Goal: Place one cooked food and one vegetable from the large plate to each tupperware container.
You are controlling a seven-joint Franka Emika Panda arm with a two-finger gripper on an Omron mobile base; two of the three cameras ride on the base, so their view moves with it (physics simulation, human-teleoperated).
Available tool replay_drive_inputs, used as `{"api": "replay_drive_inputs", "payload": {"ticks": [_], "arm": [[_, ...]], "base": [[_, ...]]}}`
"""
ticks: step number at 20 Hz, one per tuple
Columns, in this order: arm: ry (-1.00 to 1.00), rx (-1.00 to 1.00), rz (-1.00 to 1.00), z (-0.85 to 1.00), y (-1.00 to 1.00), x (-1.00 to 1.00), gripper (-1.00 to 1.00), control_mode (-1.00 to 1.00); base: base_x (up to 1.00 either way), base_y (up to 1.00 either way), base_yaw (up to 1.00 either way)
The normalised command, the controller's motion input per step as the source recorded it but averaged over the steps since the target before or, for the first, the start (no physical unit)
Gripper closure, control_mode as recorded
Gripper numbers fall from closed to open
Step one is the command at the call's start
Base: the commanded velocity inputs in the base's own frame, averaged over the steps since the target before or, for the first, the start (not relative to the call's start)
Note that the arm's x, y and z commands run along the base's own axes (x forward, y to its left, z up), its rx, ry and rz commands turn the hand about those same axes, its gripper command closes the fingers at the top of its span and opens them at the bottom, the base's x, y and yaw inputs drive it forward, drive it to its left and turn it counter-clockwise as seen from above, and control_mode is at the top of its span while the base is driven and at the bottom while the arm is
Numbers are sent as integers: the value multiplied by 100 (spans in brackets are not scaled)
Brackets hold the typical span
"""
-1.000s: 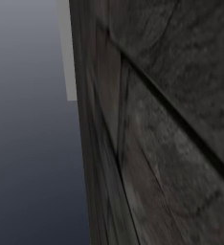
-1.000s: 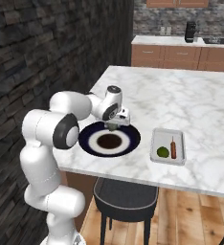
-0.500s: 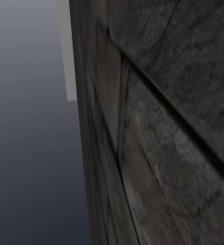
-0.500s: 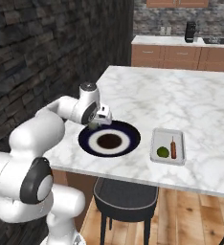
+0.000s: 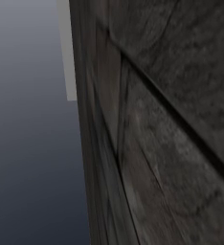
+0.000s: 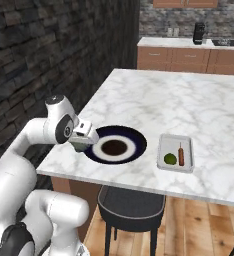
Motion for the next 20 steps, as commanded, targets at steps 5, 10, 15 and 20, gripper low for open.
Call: {"api": "replay_drive_inputs", "payload": {"ticks": [5,10,15,20], "arm": [[3,14,-10,0,1,-79,100,-100],[14,18,0,-25,0,-9,100,-100],[0,0,0,0,0,0,100,-100],[0,0,0,0,0,-3,100,-100]], "base": [[0,0,0],[0,0,0],[0,0,0],[0,0,0]]}}
